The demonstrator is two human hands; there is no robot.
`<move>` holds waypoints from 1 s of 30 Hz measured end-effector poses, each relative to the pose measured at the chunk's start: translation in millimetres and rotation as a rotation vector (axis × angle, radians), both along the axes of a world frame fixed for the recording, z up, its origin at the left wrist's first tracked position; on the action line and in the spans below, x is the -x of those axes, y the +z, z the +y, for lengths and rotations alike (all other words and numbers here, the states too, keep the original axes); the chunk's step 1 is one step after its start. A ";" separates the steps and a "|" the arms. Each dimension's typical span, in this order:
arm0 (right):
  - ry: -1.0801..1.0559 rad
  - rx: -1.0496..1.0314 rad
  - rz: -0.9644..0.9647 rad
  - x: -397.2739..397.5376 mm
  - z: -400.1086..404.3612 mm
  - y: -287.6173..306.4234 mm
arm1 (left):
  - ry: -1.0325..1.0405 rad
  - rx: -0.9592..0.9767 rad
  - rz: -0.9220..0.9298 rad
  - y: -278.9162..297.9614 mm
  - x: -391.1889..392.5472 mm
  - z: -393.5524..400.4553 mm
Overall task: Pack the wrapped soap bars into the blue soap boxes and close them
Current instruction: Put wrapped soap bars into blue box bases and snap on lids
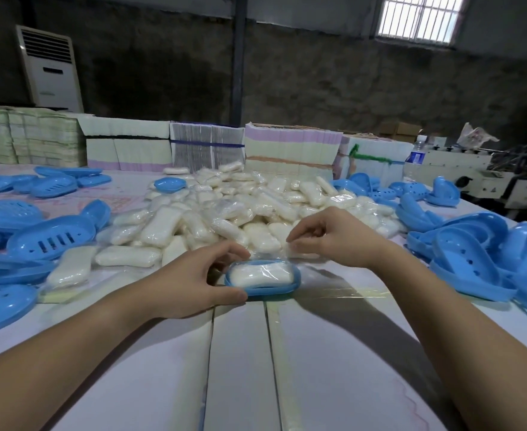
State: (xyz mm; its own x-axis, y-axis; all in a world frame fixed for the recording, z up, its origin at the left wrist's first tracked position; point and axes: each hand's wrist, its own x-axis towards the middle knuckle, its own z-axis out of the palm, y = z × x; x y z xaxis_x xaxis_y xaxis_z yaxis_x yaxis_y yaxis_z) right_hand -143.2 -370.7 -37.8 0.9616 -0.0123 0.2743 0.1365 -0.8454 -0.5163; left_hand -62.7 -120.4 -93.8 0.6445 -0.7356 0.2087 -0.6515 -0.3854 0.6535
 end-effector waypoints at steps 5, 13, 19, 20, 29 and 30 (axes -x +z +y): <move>-0.370 0.194 -0.045 -2.0 -30.2 7.3 | -0.004 0.035 -0.035 -8.0 -5.3 0.6; -0.963 0.419 -0.172 43.0 -104.1 4.6 | -0.056 0.072 -0.068 -11.0 -9.9 -2.4; -0.967 0.373 0.008 48.5 -118.8 -8.1 | -0.087 0.062 -0.112 -13.1 -16.9 0.1; -0.962 0.366 0.022 47.9 -119.9 -9.8 | -0.086 0.060 -0.118 -14.1 -18.4 0.4; -0.600 0.262 -0.275 38.7 -85.0 -10.4 | -0.085 0.062 -0.111 -19.7 -26.3 1.5; -0.521 0.227 -0.334 36.6 -74.6 -10.4 | -0.087 0.063 -0.112 -19.6 -26.1 1.3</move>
